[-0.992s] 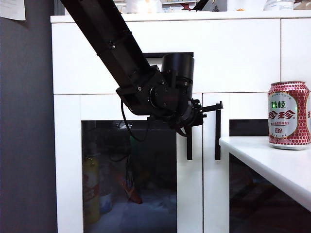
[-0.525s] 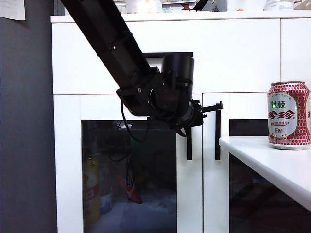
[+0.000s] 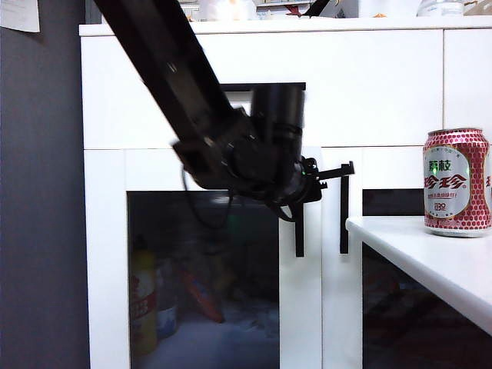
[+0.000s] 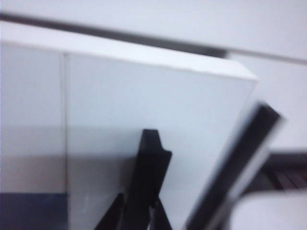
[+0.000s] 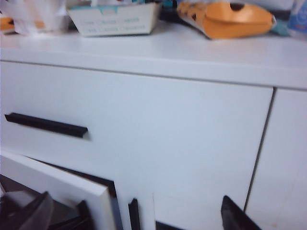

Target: Open the left door of the white cabinet, pick up a can of beverage from the table on the right, place it inside the cabinet, and finally close the cabinet door.

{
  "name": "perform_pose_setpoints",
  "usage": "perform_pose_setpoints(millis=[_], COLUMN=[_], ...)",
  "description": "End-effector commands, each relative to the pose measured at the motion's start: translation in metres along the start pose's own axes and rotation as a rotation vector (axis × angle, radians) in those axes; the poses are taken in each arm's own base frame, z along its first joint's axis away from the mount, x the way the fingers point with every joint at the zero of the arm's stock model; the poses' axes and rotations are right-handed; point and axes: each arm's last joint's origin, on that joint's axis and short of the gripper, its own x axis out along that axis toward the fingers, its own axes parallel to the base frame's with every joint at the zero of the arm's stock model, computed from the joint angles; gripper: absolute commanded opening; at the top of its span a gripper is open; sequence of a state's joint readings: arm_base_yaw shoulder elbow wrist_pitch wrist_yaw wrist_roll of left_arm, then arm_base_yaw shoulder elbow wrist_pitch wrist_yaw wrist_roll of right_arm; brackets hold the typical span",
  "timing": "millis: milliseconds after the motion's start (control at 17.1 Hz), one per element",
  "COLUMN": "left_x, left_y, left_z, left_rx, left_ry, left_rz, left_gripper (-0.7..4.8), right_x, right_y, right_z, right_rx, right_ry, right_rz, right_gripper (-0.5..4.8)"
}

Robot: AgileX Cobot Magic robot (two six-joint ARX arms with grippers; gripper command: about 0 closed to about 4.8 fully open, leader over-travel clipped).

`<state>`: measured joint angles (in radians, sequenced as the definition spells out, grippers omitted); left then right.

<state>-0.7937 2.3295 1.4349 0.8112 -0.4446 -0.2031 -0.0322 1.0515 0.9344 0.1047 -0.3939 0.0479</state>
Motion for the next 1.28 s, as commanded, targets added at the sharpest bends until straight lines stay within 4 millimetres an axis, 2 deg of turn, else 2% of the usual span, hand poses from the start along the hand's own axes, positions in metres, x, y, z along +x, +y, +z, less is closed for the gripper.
perform_pose_setpoints(millis=[58, 117, 234, 525, 642, 759, 876, 992, 1051, 1109, 1168, 1284], left_x=[-0.027, -0.032, -0.056, -0.113, -0.138, -0.153, -0.16, -0.163, -0.164, -0.164, -0.165, -0.168], left_y=[-0.007, -0.006, 0.002, 0.029, 0.042, 0.049, 0.052, 0.052, 0.052, 0.052, 0.051, 0.052], left_z=[0.003, 0.005, 0.012, 0.007, 0.011, 0.016, 0.023, 0.031, 0.032, 0.034, 0.037, 0.043], left_rx=[-0.043, -0.048, -0.065, -0.039, -0.034, -0.034, -0.041, -0.052, -0.055, -0.059, -0.062, -0.075], left_ry=[0.008, -0.003, -0.039, 0.017, 0.026, 0.026, 0.012, -0.01, -0.017, -0.024, -0.032, -0.057], left_rz=[-0.093, -0.098, -0.113, -0.112, -0.11, -0.11, -0.113, -0.119, -0.121, -0.122, -0.124, -0.13], left_gripper=[-0.05, -0.05, -0.05, -0.05, -0.05, -0.05, -0.05, -0.05, -0.05, -0.05, -0.05, -0.05], right_x=[-0.001, -0.001, -0.001, -0.001, 0.0, 0.011, 0.033, 0.072, 0.081, 0.091, 0.098, 0.108], right_y=[0.001, 0.001, 0.001, 0.001, 0.003, 0.012, 0.028, 0.054, 0.057, 0.061, 0.062, 0.062], right_z=[0.001, 0.001, 0.001, 0.001, -0.004, -0.015, -0.03, -0.064, -0.077, -0.093, -0.105, -0.127], right_rx=[-0.002, -0.002, -0.001, 0.004, 0.026, 0.049, 0.061, 0.075, 0.086, 0.1, 0.113, 0.167], right_ry=[-0.003, -0.003, -0.001, 0.004, 0.051, 0.114, 0.171, 0.263, 0.308, 0.366, 0.41, 0.488], right_rz=[0.002, 0.002, 0.006, 0.014, 0.073, 0.137, 0.218, 0.331, 0.344, 0.358, 0.368, 0.417], right_gripper=[4.79, 4.79, 4.79, 4.79, 4.79, 4.79, 4.79, 4.79, 4.76, 4.2, 3.42, 0.57])
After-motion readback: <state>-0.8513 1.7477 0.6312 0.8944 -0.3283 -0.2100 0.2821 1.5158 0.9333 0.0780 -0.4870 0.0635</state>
